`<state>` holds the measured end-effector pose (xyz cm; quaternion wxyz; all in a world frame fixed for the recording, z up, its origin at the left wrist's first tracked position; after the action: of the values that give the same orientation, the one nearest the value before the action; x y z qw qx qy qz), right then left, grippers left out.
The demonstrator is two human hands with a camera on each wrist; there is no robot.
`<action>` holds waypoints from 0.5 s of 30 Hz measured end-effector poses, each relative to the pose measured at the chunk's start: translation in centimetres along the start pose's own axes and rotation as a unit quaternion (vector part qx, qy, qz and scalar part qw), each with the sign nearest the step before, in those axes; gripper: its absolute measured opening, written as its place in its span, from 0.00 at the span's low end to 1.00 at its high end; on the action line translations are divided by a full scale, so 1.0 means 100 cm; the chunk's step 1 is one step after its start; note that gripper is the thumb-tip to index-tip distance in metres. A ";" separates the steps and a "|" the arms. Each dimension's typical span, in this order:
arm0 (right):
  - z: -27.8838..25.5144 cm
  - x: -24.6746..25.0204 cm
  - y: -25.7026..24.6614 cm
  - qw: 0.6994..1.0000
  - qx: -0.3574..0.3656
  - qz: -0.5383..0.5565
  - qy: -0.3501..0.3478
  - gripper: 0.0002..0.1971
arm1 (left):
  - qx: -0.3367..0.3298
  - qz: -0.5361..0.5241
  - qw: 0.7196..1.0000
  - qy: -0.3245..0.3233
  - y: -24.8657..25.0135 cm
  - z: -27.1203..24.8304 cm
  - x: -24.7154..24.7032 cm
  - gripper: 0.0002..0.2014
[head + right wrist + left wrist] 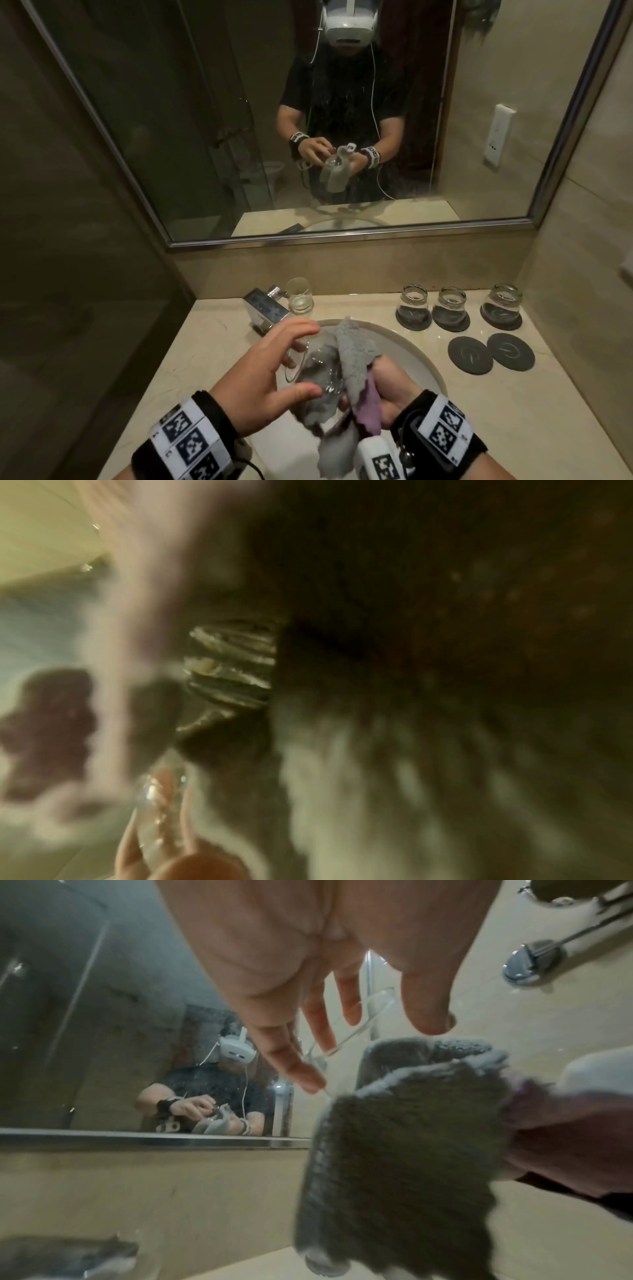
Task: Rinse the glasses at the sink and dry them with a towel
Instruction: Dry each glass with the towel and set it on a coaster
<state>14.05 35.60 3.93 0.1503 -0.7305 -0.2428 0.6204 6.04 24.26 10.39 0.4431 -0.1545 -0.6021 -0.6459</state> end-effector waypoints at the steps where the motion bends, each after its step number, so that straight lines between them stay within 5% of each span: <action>1: 0.000 -0.001 -0.002 1.000 0.009 -0.001 0.002 0.23 | -0.001 -0.003 1.000 0.019 -0.001 -0.001 -0.001 0.32; 6: 0.005 0.008 -0.010 0.986 0.120 -0.109 0.042 0.18 | 0.181 -0.114 0.971 0.101 -0.015 -0.001 -0.005 0.26; 9: 0.001 0.009 -0.013 0.958 0.187 -0.203 0.077 0.15 | 0.253 -0.172 0.948 0.084 -0.020 0.000 -0.006 0.31; 13: -0.015 -0.012 -0.021 0.901 0.177 -0.393 0.050 0.07 | 0.398 -0.394 0.827 0.050 -0.028 -0.006 -0.021 0.32; 15: -0.017 -0.024 -0.024 0.874 0.177 -0.452 0.000 0.13 | 0.441 -0.399 0.804 0.019 -0.030 -0.011 -0.025 0.35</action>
<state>15.09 36.42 7.51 0.5409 -0.5026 -0.4326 0.5175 5.54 23.88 6.41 0.1776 0.3236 -0.8219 -0.4338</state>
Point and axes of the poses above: each hand's wrist, its own z-axis towards the middle knuckle, its own x-axis out of the back of the hand, y = z × x, the point moved 5 cm from there along z, towards the middle knuckle, and after that the axes turned 1 degree about y, right-handed, at the moved point
